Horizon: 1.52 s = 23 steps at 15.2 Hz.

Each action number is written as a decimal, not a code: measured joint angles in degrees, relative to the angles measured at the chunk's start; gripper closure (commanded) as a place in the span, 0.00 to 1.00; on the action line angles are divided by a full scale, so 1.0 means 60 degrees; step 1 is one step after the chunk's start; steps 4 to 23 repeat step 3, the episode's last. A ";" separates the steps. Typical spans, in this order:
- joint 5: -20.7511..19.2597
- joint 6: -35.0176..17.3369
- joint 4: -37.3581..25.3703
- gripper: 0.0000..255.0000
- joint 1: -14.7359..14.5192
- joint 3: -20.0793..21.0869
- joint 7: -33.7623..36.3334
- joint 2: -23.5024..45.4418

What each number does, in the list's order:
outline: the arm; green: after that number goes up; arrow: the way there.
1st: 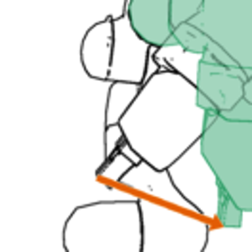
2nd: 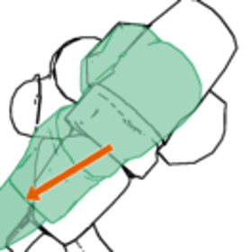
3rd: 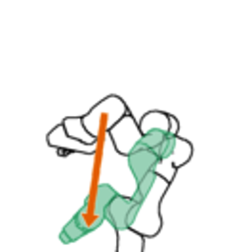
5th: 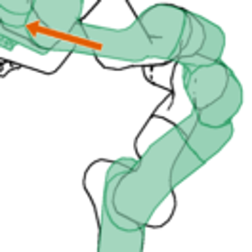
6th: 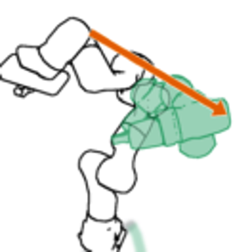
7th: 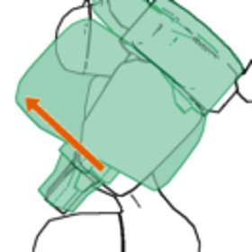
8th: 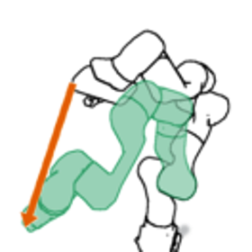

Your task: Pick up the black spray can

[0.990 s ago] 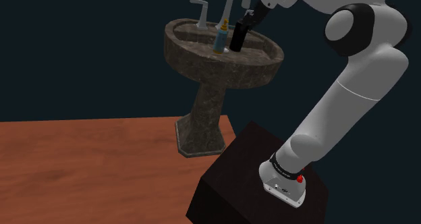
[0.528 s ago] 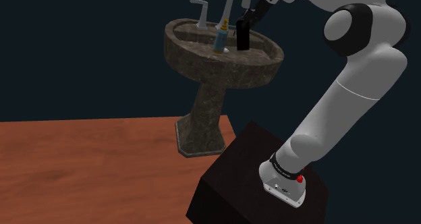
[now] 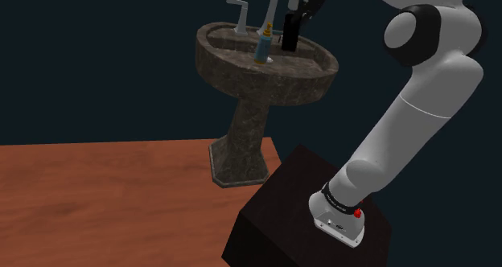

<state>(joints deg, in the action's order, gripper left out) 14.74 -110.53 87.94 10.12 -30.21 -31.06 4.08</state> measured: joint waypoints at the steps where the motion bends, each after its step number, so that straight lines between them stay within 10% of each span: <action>1: 0.0028 0.0128 -0.0182 1.00 0.0015 -0.0006 0.0014 0.0062; 23: 0.0047 0.0362 -0.0457 1.00 0.0042 -0.0023 0.0035 0.0111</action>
